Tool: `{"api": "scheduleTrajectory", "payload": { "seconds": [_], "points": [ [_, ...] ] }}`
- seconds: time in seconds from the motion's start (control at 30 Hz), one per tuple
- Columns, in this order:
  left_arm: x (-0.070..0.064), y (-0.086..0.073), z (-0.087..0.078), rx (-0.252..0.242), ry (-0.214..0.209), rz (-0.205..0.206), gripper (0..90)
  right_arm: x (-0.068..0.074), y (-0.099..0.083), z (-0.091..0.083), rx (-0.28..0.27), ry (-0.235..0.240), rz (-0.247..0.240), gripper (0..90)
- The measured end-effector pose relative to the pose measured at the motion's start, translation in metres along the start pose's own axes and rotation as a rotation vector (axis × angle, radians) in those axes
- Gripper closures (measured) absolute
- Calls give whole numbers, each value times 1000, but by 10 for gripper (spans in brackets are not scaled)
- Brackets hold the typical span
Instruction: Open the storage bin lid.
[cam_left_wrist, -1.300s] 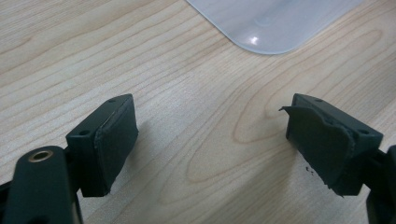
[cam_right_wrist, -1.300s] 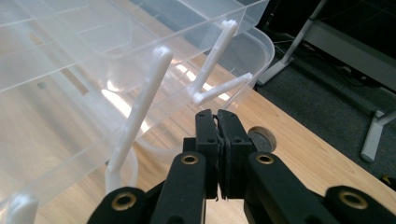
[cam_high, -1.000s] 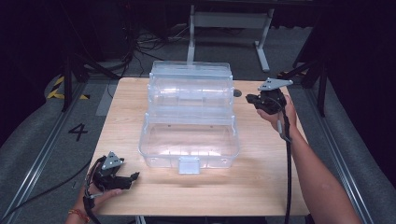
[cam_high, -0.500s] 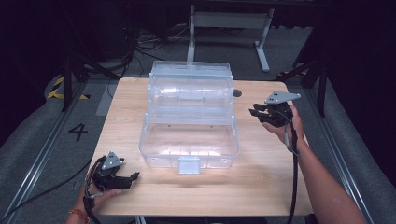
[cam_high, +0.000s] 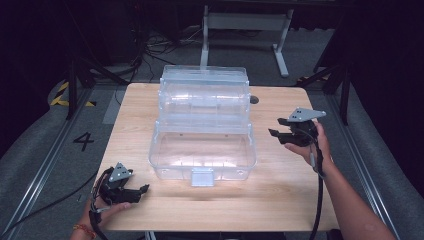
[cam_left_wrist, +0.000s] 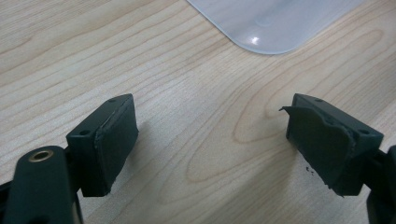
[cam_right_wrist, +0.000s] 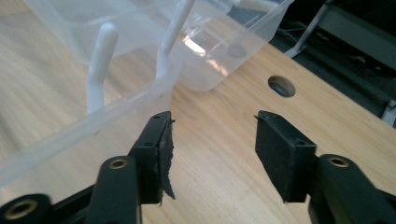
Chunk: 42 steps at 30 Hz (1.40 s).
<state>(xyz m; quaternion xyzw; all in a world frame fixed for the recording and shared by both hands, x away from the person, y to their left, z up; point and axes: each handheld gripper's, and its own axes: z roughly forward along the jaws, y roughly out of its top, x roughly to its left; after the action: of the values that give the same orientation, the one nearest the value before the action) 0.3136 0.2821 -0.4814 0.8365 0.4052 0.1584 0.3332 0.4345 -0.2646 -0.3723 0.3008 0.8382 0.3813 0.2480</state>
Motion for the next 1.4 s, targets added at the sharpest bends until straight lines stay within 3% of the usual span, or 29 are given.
{"api": "scheduleTrajectory", "payload": {
  "seconds": [0.33, 0.53, 0.67, 0.73, 0.9, 1.0, 1.13, 1.27, 1.4],
  "points": [
    [0, 0, 0, 1, 1, 2, 170, 11, -37, -7, 51, 1, -20, 351],
    [0, 0, 0, 0, 0, -4, 169, 14, -61, -16, 51, 3, -19, 321],
    [0, 0, 0, 0, 0, -4, 169, 15, -77, -21, 80, -33, -13, 310],
    [0, 0, 0, 0, 0, 3, 169, 15, -85, -23, 93, -30, -15, 309],
    [0, 0, 0, -1, 0, 3, 167, 12, -105, -27, 102, -2, 47, 273],
    [0, 0, 0, -1, 1, 1, 165, 11, -111, -28, 110, -5, 57, 268],
    [0, 1, 1, 2, -5, -5, 163, 6, -122, -32, 113, 37, 124, 248],
    [1, 2, 2, 2, 1, 1, 157, 1, -132, -32, 123, 28, 173, 246],
    [1, 2, 2, -2, -4, 1, 156, 5, -147, -26, 149, -15, 174, 250]
  ]
}}
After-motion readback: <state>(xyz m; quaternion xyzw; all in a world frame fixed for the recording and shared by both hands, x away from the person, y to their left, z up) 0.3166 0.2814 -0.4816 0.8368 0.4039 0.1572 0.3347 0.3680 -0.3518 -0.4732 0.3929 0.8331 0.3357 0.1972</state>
